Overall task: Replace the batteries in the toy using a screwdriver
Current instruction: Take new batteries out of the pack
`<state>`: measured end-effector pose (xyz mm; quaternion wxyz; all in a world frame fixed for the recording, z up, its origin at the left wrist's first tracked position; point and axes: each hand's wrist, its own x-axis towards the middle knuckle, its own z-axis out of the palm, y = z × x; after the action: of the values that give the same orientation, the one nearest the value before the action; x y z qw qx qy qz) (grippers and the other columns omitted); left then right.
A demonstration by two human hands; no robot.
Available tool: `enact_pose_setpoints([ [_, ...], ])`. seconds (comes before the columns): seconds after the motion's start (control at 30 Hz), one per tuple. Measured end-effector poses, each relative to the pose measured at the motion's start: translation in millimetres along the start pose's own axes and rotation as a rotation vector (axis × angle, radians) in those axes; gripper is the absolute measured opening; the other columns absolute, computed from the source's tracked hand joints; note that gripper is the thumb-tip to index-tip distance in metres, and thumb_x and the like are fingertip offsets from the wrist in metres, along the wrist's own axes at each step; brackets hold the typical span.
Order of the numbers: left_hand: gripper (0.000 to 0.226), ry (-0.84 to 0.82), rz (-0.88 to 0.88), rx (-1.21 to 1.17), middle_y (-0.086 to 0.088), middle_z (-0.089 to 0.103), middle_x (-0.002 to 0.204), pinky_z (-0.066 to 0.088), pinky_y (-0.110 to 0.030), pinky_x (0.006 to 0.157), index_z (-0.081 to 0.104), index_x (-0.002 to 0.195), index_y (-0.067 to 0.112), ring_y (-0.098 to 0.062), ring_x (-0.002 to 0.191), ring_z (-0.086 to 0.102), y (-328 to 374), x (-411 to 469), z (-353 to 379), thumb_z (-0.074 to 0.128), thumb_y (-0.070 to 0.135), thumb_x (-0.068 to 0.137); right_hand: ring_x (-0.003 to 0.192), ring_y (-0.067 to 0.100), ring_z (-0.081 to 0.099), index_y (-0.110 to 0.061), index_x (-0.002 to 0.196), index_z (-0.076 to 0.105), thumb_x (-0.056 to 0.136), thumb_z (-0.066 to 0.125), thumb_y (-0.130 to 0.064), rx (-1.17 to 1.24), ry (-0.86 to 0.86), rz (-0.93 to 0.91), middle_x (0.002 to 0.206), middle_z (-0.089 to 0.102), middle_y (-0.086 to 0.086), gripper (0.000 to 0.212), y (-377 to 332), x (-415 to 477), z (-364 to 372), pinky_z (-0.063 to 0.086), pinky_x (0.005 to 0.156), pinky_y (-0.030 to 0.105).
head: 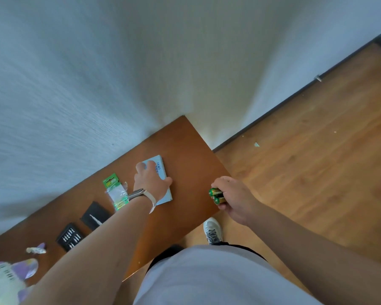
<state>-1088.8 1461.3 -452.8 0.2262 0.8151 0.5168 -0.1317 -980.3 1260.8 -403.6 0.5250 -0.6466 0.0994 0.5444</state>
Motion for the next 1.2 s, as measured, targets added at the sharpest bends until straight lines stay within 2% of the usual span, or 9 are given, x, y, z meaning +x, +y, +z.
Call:
enact_pose_setpoints([
  [0.1,0.06,0.007,0.053,-0.195,-0.001,0.03,0.143,0.053,-0.036,0.08,0.043,0.135,0.023,-0.027,0.116,0.049,-3.2,-13.8,-7.8,0.072,0.034,0.084,0.066,0.017,0.048,-0.014,0.078,0.055,0.089,0.055,-0.013,-0.048,-0.013,-0.005,0.079,0.051,0.007,0.011,-6.9,0.7,7.4,0.035,0.045,0.024],
  [0.2,0.062,-0.009,0.119,-0.461,0.007,0.029,0.137,0.048,-0.023,0.075,0.041,0.137,0.029,-0.019,0.117,0.042,-6.3,-35.9,-22.7,0.074,0.019,0.085,0.071,0.019,0.047,-0.015,0.079,0.055,0.089,0.053,-0.014,-0.116,-0.064,-0.024,0.082,0.05,0.008,0.011,-15.2,-0.7,19.0,0.036,0.045,0.023],
  [0.33,0.075,-0.075,0.242,-0.699,0.009,0.048,0.13,0.055,-0.027,0.087,0.038,0.133,0.038,-0.013,0.122,0.049,-22.3,-64.7,-50.4,0.076,0.006,0.077,0.07,0.018,0.051,-0.015,0.088,0.059,0.095,0.053,-0.016,-0.204,-0.169,-0.035,0.084,0.054,0.008,0.01,-26.4,-7.4,39.9,0.039,0.047,0.023],
  [0.47,0.083,-0.209,0.294,-0.863,0.002,0.054,0.129,0.052,-0.022,0.093,0.035,0.13,0.045,-0.017,0.123,0.054,-46.4,-90.4,-75.5,0.071,0.01,0.064,0.064,0.015,0.052,-0.013,0.098,0.062,0.099,0.052,-0.02,-0.305,-0.278,-0.064,0.088,0.054,0.009,0.012,-38.4,-14.8,65.2,0.033,0.048,0.025],
  [0.63,0.079,-0.26,0.295,-0.973,0.005,0.06,0.124,0.049,-0.035,0.103,0.047,0.13,0.037,-0.015,0.118,0.057,-79.4,-113.3,-92.4,0.07,0.015,0.057,0.065,0.014,0.052,-0.01,0.099,0.064,0.099,0.055,-0.026,-0.334,-0.414,-0.074,0.092,0.058,0.012,0.018,-40.2,-18.8,99.6,0.035,0.056,0.027],
  [0.8,0.079,-0.268,0.314,-1.021,-0.002,0.059,0.13,0.047,-0.041,0.103,0.05,0.139,0.021,-0.024,0.118,0.056,-105.5,-133.7,-101.5,0.066,0.028,0.062,0.056,0.009,0.048,-0.01,0.101,0.061,0.099,0.056,-0.029,-0.332,-0.566,-0.045,0.074,0.057,0.002,0.019,-27.2,-23.9,136.0,0.035,0.049,0.023],
  [0.93,0.084,-0.291,0.266,-1.08,-0.003,0.055,0.137,0.047,-0.043,0.107,0.042,0.146,0.023,-0.022,0.125,0.055,-123.0,-147.0,-102.9,0.064,0.034,0.065,0.06,0.013,0.049,-0.011,0.096,0.056,0.097,0.058,-0.034,-0.375,-0.608,-0.073,0.076,0.059,0.004,0.023,-15.3,-30.1,165.3,0.035,0.053,0.027],
  [1.07,0.052,-0.128,0.176,-1.047,0.008,0.066,0.117,0.055,-0.03,0.087,0.05,0.136,0.03,-0.014,0.108,0.065,-139.1,-154.0,-104.5,0.067,0.036,0.087,0.076,0.02,0.057,-0.005,0.107,0.057,0.095,0.061,-0.038,-0.522,-0.576,-0.149,0.095,0.066,0.016,0.035,-7.2,-37.3,191.9,0.047,0.067,0.035],
  [1.2,0.022,-0.02,0.113,-1.122,0.009,0.072,0.096,0.057,-0.025,0.074,0.061,0.122,0.027,-0.011,0.091,0.07,-160.3,-156.0,-109.6,0.056,0.021,0.101,0.1,0.041,0.066,-0.024,0.109,0.066,0.085,0.066,-0.047,-0.579,-0.607,-0.199,0.109,0.071,0.017,0.034,-0.6,-45.1,209.8,0.051,0.09,0.057],
])
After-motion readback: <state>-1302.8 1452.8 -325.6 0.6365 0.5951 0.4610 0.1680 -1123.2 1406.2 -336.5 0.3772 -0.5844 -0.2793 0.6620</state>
